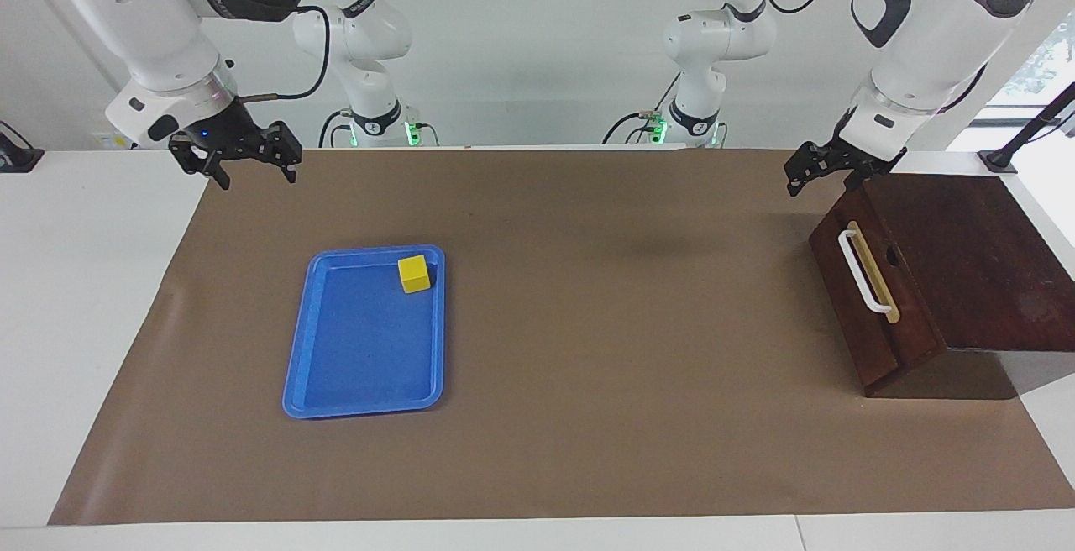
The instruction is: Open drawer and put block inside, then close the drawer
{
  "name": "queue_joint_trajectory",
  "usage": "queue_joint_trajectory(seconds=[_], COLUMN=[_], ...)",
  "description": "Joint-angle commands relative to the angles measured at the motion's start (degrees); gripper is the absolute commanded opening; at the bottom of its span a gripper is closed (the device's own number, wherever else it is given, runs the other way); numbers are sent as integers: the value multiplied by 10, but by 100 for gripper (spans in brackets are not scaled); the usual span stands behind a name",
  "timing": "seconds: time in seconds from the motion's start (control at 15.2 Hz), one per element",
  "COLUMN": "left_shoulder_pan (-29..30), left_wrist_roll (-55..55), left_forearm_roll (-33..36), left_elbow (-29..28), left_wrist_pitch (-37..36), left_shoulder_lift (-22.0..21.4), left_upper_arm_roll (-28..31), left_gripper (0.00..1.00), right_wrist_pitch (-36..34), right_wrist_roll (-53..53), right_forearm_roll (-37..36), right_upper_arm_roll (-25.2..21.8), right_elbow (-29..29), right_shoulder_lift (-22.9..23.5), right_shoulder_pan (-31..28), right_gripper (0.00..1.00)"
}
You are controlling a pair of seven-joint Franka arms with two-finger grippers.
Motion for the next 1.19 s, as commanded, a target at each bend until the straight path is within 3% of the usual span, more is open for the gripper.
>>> queue_joint_trajectory(seconds=[0.0, 0.66, 1.12], left_shoulder_pan=[3, 2, 2], left_wrist_roll=[2, 2, 2], left_forearm_roll=[-7, -7, -7], left_elbow=[-13, -13, -12], left_wrist_pitch=[10, 9, 9], left_shoulder_lift=[-12, -12, -13], left_upper_arm_roll=[1, 1, 1], left_gripper=[100, 100, 100], right_wrist_pitch=[-11, -6, 8], right_wrist_roll=[-2, 0, 117], right_forearm_roll=[1, 6, 38], right_upper_arm_roll=[2, 2, 3], right_elbow=[3, -3, -64], right_shoulder_lift=[-4, -7, -11], right_shoulder_pan=[-2, -3, -8], right_gripper=[100, 100, 100])
